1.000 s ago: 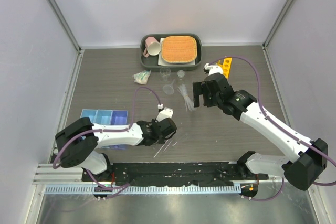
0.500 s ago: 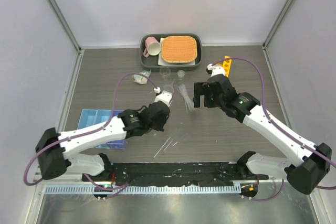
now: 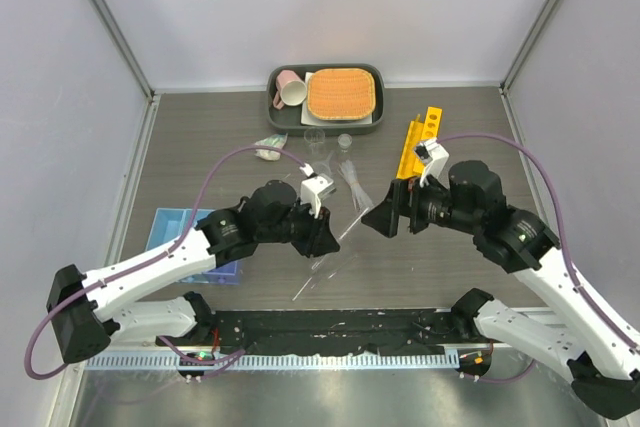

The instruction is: Organize the chemistry lab equipment

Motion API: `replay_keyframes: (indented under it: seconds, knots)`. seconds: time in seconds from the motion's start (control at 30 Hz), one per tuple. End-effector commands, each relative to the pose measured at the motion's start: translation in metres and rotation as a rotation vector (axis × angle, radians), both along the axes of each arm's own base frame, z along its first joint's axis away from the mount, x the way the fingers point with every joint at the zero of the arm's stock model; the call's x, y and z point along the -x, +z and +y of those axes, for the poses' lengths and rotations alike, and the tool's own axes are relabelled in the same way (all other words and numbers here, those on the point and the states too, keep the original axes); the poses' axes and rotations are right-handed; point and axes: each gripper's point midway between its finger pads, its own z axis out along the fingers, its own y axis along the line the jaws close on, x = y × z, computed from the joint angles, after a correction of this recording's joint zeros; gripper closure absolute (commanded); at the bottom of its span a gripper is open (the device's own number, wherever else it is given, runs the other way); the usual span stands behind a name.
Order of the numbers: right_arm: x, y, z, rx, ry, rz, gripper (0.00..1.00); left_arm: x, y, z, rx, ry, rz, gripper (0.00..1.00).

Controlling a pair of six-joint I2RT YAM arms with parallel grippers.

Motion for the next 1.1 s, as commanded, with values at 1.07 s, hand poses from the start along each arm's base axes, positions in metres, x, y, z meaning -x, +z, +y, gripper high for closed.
replay_keyframes:
  seconds: [1.07]
  knots:
    - [0.063, 0.061, 0.024, -0.329, 0.242, 0.055, 0.4, 0.06, 0.068, -0.017, 0.489, -0.393, -0.041, 1.0]
